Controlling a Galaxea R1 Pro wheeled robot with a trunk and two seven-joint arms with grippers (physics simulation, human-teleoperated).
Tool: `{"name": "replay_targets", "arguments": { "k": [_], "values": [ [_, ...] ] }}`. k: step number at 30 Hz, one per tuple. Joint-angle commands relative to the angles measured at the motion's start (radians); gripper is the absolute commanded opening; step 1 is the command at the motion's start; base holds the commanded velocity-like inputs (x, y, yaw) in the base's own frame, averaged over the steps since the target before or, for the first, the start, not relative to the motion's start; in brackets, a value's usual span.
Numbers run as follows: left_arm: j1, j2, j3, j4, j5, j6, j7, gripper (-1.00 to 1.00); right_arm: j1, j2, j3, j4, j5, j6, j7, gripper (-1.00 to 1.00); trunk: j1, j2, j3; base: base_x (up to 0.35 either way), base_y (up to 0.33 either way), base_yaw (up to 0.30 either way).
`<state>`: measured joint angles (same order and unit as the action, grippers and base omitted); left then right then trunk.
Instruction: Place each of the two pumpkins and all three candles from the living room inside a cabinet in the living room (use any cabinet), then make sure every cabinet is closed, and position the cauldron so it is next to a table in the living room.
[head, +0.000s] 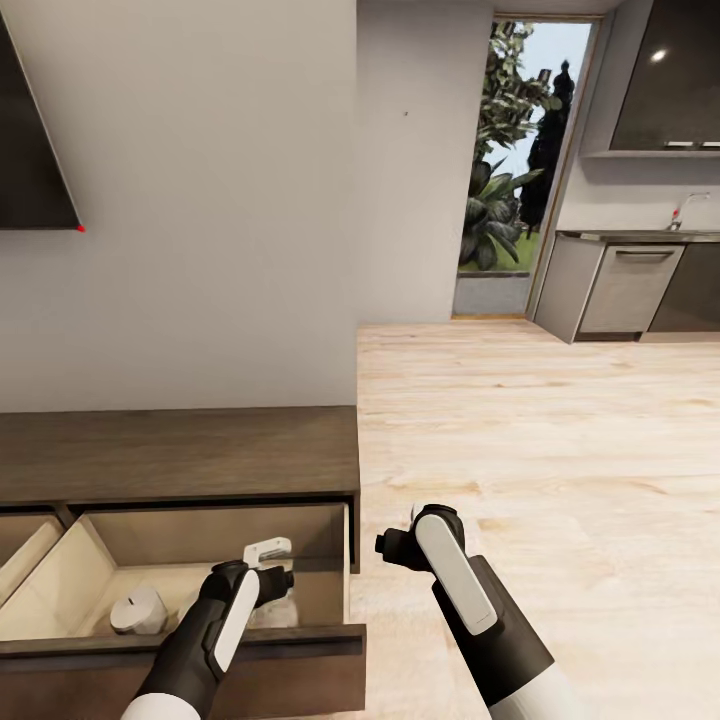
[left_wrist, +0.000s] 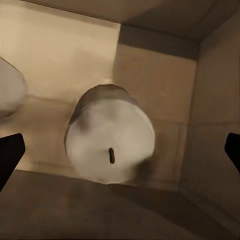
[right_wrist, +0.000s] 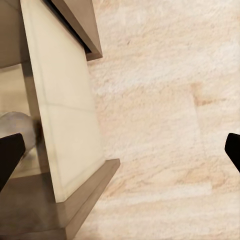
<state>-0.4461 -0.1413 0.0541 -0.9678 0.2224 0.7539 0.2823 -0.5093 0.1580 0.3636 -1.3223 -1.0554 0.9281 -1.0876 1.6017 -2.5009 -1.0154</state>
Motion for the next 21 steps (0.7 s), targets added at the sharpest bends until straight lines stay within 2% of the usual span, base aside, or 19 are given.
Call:
{"name": "replay_targets", "arguments": {
  "k": [1,11,16,21],
  "values": [
    [0.000,0.000,0.001,0.000,0.000,0.000,0.000,1.00,0.000,0.000,0.000,0.000,0.000,0.000,0.000,1.00,0.000,0.000,0.000,0.000,0.000,0.000],
    [0.000,0.000,0.003,-0.006,0.001,0.002,-0.001,1.00,0.000,0.000,0.000,0.000,0.000,0.000,0.000,1.00,0.000,0.000,0.000,0.000,0.000,0.000],
    [0.000,0.000,0.006,-0.006,0.002,0.003,-0.003,1.00,0.000,0.001,0.000,0.000,0.000,0.000,0.000,1.00,-0.006,0.009,0.018,0.000,0.000,0.000],
    [0.000,0.000,0.007,-0.006,0.002,0.003,-0.003,1.00,0.000,0.001,0.000,0.000,0.000,0.000,0.000,1.00,-0.014,0.023,0.025,0.000,0.000,0.000]
  ]
}}
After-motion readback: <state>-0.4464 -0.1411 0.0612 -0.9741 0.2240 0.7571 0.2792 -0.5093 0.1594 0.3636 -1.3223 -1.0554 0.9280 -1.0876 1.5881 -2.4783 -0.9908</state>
